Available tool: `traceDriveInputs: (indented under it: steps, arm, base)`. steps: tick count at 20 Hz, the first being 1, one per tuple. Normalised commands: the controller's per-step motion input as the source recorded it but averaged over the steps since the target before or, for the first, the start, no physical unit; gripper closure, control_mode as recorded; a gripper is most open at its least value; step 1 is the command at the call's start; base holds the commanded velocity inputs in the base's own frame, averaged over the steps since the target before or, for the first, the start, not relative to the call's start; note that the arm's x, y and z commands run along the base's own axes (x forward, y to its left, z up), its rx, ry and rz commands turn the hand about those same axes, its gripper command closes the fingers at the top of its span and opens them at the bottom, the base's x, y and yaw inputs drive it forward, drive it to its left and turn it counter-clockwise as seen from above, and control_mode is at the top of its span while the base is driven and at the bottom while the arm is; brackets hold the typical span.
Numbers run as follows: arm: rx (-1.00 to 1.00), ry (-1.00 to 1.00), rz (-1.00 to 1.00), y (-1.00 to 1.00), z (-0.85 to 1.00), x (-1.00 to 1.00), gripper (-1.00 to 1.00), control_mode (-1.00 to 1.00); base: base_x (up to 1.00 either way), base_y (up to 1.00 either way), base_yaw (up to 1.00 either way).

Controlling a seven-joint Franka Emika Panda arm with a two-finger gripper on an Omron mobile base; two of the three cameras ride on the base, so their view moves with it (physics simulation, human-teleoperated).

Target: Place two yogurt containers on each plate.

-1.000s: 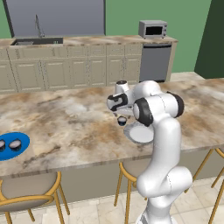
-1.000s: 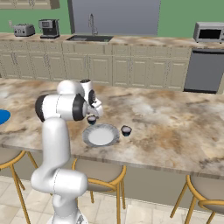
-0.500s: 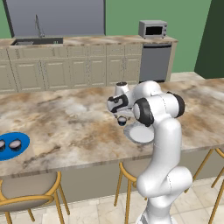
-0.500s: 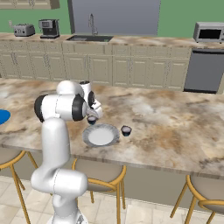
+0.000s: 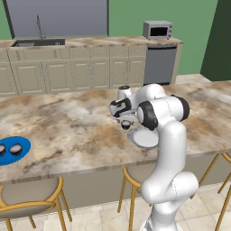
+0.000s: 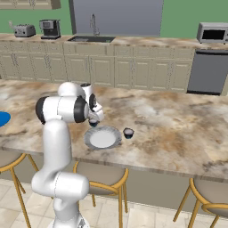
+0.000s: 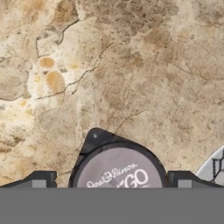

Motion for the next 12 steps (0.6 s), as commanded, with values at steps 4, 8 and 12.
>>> traceDriveInputs:
  steps: [4, 8, 12]
  arm:
    - [0.00, 0.03, 0.00, 0.05, -0.15, 0.02, -1.00, -1.00]
    - [0.00, 0.02, 0.00, 0.06, -0.16, 0.12, -1.00, -1.00]
    - [0.00, 0.03, 0.00, 0.00, -0.15, 0.08, -1.00, -1.00]
  base:
    - [0.00, 0.00, 0.00]
    - [0.00, 0.00, 0.00]
    - [0.00, 0.00, 0.00]
